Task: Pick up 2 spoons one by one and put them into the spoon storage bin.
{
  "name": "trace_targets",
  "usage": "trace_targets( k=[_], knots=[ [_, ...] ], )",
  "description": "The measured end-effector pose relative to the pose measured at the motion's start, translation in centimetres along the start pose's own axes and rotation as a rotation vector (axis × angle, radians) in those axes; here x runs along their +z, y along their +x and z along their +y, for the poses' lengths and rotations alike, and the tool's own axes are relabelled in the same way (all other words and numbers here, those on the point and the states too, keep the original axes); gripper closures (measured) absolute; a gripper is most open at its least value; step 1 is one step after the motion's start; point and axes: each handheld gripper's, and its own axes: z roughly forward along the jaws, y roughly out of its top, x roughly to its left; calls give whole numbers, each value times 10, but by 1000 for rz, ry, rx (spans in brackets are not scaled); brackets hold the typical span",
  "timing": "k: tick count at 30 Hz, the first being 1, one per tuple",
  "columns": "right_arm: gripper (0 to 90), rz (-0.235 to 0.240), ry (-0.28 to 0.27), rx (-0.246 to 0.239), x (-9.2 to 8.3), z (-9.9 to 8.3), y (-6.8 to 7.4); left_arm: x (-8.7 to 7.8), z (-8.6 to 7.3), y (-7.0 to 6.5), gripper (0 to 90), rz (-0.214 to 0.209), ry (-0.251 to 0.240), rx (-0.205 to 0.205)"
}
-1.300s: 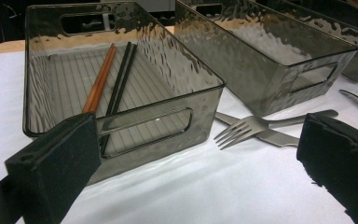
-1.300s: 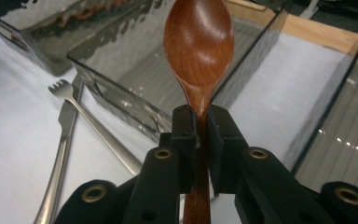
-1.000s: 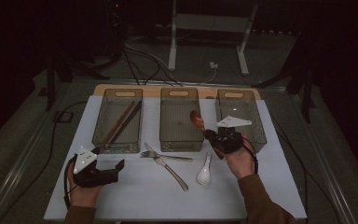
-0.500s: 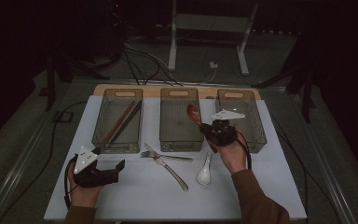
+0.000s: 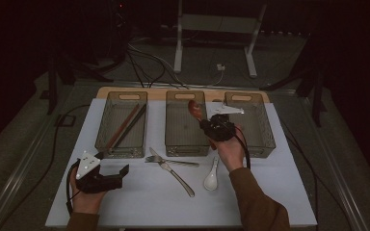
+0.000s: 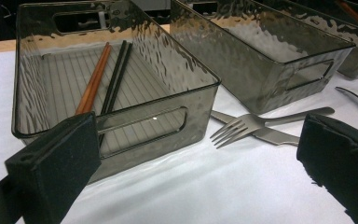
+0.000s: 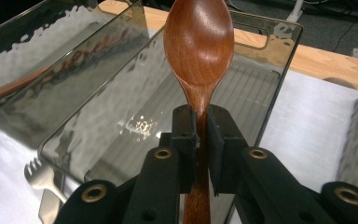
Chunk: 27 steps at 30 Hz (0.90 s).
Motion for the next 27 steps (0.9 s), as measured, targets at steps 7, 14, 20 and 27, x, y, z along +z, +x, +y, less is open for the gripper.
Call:
trace_targets(
  k=[7, 14, 20, 27],
  knots=[
    [825, -8, 8, 40, 15, 2, 0, 0, 0, -1, 6, -2, 0, 3],
    [826, -31, 17, 66, 27, 2, -2, -1, 0, 0, 6, -5, -1, 1],
    [826, -46, 16, 114, 36, 2, -11, 0, 0, -1, 6, -9, 0, 1],
    [826, -44, 12, 148, 42, 3, -13, 1, -1, -2, 6, -13, 4, 4]
  ],
)
